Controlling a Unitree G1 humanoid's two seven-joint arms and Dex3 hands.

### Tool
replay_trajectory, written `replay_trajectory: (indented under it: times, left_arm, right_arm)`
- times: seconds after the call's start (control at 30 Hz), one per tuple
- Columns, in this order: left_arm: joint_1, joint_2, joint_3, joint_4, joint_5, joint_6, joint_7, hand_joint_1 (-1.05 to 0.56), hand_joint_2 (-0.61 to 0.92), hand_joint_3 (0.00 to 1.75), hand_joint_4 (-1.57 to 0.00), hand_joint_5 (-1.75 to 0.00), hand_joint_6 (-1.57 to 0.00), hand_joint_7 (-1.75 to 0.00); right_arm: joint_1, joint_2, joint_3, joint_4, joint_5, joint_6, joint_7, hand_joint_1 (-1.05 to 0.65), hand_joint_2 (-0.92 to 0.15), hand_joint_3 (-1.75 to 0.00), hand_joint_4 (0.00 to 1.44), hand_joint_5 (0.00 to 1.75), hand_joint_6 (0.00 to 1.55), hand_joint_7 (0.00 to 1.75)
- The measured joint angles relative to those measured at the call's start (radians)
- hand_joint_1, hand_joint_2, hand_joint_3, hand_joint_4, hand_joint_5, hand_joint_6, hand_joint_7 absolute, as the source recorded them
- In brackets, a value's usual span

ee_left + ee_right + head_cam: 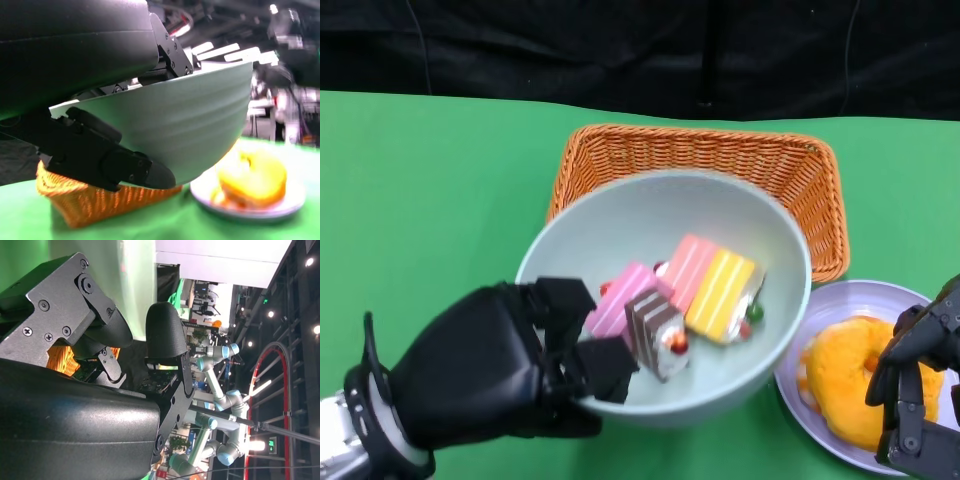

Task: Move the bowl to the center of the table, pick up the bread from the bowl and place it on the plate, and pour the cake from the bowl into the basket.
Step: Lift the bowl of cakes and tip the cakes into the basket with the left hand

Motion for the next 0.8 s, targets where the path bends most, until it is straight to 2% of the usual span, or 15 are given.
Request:
replay_trajectory:
  times: [0.07,0.17,0.53,0.8]
  left_arm:
    - [-0.012,-0.030,0.005,0.004,-0.081,0.005,-0.051,-0.10,0.27,1.45,-0.97,-1.75,-0.72,-1.75]
    - [-0.044,-0.080,0.004,0.019,-0.222,0.041,-0.154,-0.11,0.26,1.55,-0.98,-1.75,-0.75,-1.75]
    - [-0.139,-0.268,0.004,0.121,-0.518,0.192,-0.417,-0.14,0.25,1.58,-0.97,-1.75,-0.81,-1.75]
    - [-0.218,-0.460,0.039,0.269,-0.676,0.290,-0.482,-0.11,0.25,1.64,-1.03,-1.75,-0.85,-1.69]
  right_arm:
    - [0.009,0.000,0.015,0.001,-0.013,-0.001,0.001,0.06,-0.39,-1.56,0.90,1.75,0.75,1.61]
    - [0.029,-0.001,0.036,0.014,-0.028,-0.003,0.006,0.07,-0.37,-1.57,0.90,1.75,0.76,1.61]
    - [0.057,-0.004,0.055,0.043,-0.060,-0.040,0.013,0.09,-0.34,-1.60,0.89,1.75,0.76,1.61]
    - [0.065,-0.005,0.067,0.062,-0.074,-0.058,0.013,0.09,-0.32,-1.62,0.90,1.75,0.78,1.61]
